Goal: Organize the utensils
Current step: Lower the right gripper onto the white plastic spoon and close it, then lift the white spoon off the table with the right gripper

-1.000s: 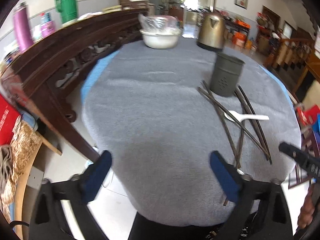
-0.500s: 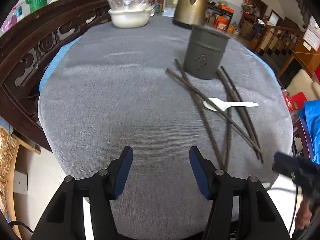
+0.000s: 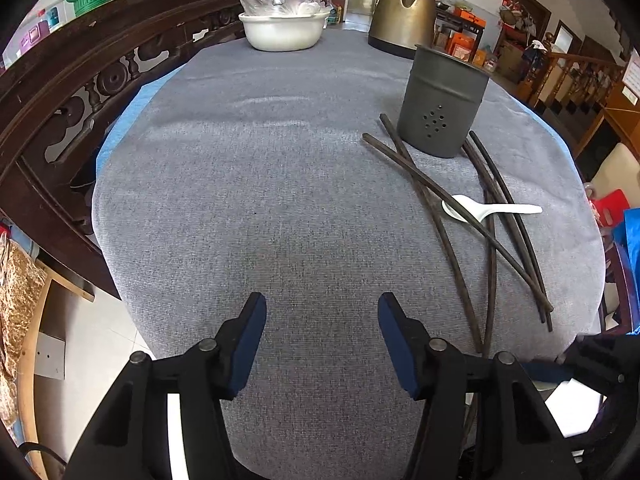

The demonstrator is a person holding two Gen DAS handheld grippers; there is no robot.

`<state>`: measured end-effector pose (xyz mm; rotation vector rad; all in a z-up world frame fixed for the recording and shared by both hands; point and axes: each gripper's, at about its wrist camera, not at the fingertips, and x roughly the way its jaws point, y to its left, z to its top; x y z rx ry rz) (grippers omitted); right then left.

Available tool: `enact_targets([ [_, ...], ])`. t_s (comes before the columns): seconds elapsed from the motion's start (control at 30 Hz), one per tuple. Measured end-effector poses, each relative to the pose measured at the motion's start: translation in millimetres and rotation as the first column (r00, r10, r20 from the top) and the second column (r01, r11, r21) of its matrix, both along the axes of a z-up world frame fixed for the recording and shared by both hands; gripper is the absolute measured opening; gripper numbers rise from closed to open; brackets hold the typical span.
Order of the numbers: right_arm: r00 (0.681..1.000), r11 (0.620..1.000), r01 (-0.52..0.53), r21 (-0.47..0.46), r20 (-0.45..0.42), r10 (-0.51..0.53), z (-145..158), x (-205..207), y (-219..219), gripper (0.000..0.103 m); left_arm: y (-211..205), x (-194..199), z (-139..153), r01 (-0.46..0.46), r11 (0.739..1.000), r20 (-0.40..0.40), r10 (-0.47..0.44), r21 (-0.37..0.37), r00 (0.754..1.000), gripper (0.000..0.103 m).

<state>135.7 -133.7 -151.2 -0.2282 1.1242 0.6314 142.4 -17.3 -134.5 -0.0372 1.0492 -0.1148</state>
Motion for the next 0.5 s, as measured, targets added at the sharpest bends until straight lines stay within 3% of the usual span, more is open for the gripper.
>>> enact_targets([
  [0.07,1.0,0.999,-0.012,-0.044,0.018,0.013,2,-3,6,0.012,1,1,-1,0.0,1.0,-0.002,0.0,-0.003,1.0,0.06],
  [0.17,1.0,0.998,0.002,-0.065,0.003,-0.002,2,0,9,0.011,2,2,-2,-0.002,1.0,-0.006,0.002,-0.007,1.0,0.06],
  [0.23,0.998,0.997,0.063,-0.047,-0.018,-0.064,6,8,0,0.011,2,1,-3,-0.004,1.0,-0.006,0.004,-0.007,1.0,0.06],
  [0.4,0.971,0.965,0.238,0.108,-0.008,-0.239,25,35,-15,0.011,0,1,-4,-0.004,1.0,-0.009,0.004,-0.011,1.0,0.06],
  [0.5,0.959,0.936,0.278,0.217,-0.01,-0.282,27,42,-18,0.011,4,1,-2,-0.015,1.0,0.002,0.015,-0.014,1.0,0.06],
])
